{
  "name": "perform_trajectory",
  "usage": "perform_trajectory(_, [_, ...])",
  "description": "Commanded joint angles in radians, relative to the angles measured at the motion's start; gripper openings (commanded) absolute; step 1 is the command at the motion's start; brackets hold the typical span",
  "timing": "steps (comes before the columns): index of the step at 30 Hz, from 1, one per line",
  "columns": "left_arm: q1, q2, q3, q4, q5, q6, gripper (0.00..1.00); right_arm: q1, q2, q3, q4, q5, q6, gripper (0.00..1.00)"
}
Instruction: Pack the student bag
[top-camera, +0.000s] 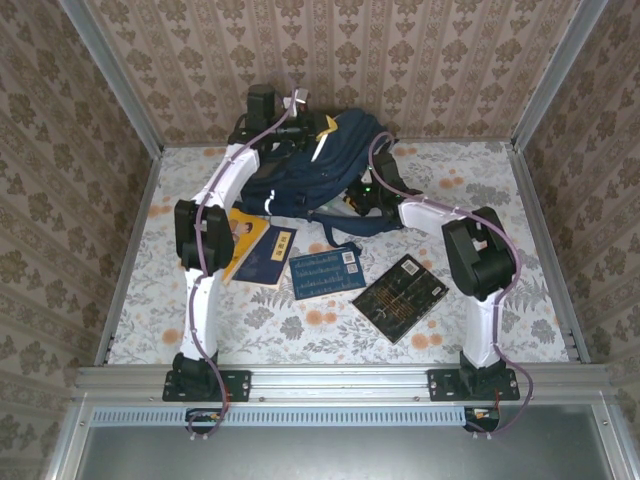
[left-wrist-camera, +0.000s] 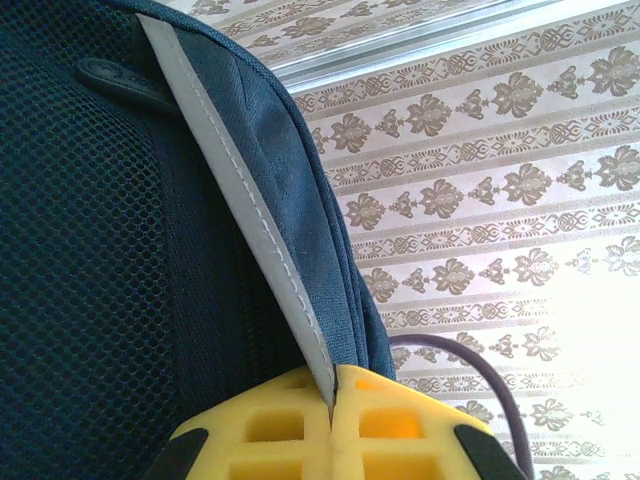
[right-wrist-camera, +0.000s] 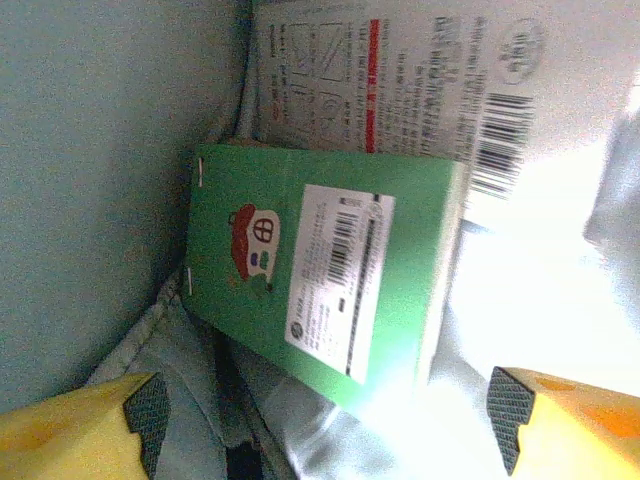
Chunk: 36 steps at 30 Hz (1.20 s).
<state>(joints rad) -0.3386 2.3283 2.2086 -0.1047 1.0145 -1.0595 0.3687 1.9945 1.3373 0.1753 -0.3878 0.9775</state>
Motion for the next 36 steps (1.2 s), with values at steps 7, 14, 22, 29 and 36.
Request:
perform_trajectory(7, [0.005, -0.109, -0.055, 0.009, -0.006, 0.118, 0.00, -0.038, -0.289, -0.165, -0.216, 0.147, -0.216, 0.84])
perform_trajectory(14, [-0.018, -0.084, -0.067, -0.191, -0.086, 0.302, 0.00, -0.033, -0.479, -0.294, -0.338, 0.194, -0.286, 0.84])
perform_trajectory(22, [-0.042, -0.113, -0.108, -0.279, -0.177, 0.390, 0.40, 0.046, -0.535, -0.375, -0.441, 0.140, -0.361, 0.82])
perform_trajectory(29, [-0.037, -0.453, -0.440, -0.284, -0.362, 0.450, 0.51, 0.091, -0.488, -0.396, -0.487, 0.072, -0.365, 0.77])
perform_trajectory(36, [-0.072, -0.830, -1.019, -0.180, -0.500, 0.368, 0.51, 0.104, -0.408, -0.390, -0.527, 0.036, -0.334, 0.72])
